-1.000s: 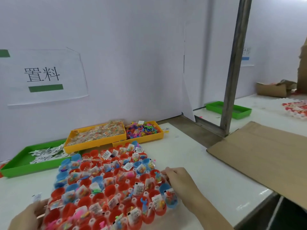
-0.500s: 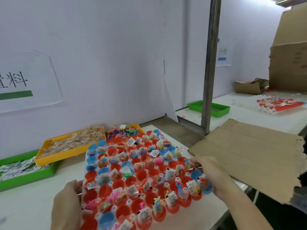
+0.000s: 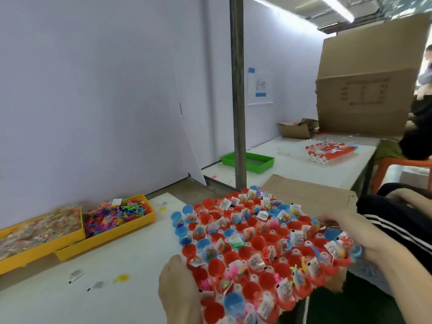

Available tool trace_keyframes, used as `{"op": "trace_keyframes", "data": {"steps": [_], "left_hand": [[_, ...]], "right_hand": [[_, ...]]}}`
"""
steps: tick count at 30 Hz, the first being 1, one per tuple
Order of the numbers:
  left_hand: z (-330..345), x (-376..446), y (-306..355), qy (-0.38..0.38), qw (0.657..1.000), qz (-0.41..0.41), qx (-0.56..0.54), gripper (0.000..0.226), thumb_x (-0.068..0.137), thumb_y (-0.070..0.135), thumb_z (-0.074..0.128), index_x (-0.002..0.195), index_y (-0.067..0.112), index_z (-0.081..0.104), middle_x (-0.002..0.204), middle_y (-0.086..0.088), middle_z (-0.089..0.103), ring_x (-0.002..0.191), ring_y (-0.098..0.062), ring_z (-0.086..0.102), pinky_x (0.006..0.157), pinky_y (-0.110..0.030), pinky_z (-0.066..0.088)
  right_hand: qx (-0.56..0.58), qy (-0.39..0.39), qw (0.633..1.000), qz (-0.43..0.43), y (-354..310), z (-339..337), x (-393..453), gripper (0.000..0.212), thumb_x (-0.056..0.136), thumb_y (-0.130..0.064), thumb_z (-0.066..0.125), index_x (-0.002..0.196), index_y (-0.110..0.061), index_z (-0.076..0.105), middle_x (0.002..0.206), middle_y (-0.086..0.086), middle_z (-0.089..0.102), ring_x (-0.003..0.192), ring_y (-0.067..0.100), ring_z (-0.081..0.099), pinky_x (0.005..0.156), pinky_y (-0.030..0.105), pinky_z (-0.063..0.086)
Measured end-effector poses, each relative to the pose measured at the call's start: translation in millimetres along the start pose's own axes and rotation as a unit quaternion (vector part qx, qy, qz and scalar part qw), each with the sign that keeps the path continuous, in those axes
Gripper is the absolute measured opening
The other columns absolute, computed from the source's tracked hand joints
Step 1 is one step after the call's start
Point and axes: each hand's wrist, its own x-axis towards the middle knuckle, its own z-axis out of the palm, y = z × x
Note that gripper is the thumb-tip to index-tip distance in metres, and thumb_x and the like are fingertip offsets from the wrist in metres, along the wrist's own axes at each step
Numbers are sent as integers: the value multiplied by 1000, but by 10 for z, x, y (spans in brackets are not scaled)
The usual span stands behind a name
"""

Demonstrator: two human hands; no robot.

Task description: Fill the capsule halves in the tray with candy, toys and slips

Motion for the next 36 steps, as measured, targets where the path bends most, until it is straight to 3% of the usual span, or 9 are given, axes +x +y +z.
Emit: {"op": "trace_keyframes", "data": {"steps": [3, 8, 10, 13, 17, 23, 29, 32, 36], "left_hand": [[335, -164, 155, -13, 1000, -21, -10, 30, 104, 9, 19, 97, 6, 48, 117, -20, 56, 99, -26, 47, 90, -35, 37], [871, -322, 210, -82, 992, -54, -80, 34, 103, 11, 31, 107, -11, 56, 112, -31, 59, 110, -47, 51, 95, -49, 39], [1094, -363, 280, -77, 987, -72, -118, 35, 103, 14, 32, 108, -10, 57, 109, -31, 60, 102, -46, 55, 86, -49, 43], [1376, -393, 488, -54, 974, -134, -173, 37, 105, 29, 29, 106, 4, 56, 90, -12, 59, 66, -20, 56, 51, -28, 43], [1669, -364, 604, -58, 964, -160, -204, 30, 104, 33, 29, 105, 9, 47, 81, -5, 53, 64, -17, 56, 51, -26, 46], [1835, -299, 607, -93, 975, -133, -151, 27, 101, 29, 37, 102, 3, 46, 101, -17, 57, 76, -25, 52, 59, -30, 39], [1874, -157, 553, -117, 985, -111, -68, 21, 101, 23, 44, 97, 4, 50, 92, -10, 52, 78, -19, 48, 63, -29, 36], [1866, -38, 517, -151, 977, -148, -40, 20, 98, 16, 54, 103, -2, 60, 99, -13, 63, 92, -24, 60, 75, -33, 51], [1843, 109, 499, -203, 953, -215, -73, 15, 92, 5, 62, 102, -5, 65, 94, -23, 69, 85, -35, 68, 75, -45, 60]], "right_hand": [[-16, 9, 1000, 2, -3, -341, 178, 30, 99, -21, 55, 107, 6, 65, 90, 22, 76, 78, 35, 75, 61, 35, 60], [-33, 22, 999, 20, 3, -767, 504, 29, 101, -16, 53, 103, 11, 63, 79, 21, 74, 62, 30, 72, 60, 35, 57], [-22, 23, 999, 31, -21, -905, 673, 27, 100, -17, 54, 106, 9, 61, 83, 22, 74, 63, 30, 71, 61, 35, 57], [-26, 18, 998, 45, -60, -1064, 981, 29, 99, -22, 56, 111, 4, 60, 94, 24, 75, 71, 35, 74, 61, 36, 59], [-29, 48, 997, 48, -98, -1161, 1440, 29, 99, -25, 56, 106, 2, 65, 85, 17, 77, 68, 30, 76, 51, 31, 57], [-91, 86, 991, 40, -47, -1255, 1967, 36, 101, -31, 52, 96, -3, 74, 102, 14, 74, 97, 30, 68, 97, 47, 48], [-99, 84, 991, 36, 65, -1282, 2143, 41, 103, -32, 47, 100, -1, 74, 103, 15, 73, 99, 30, 66, 92, 44, 51], [-92, 73, 993, 23, 49, -1293, 2078, 47, 105, -36, 41, 98, -5, 76, 103, 11, 72, 98, 25, 64, 85, 40, 47], [-76, 69, 994, -27, 50, -1353, 2023, 47, 107, -33, 37, 107, -2, 72, 105, 15, 73, 103, 28, 64, 107, 47, 41]]}}
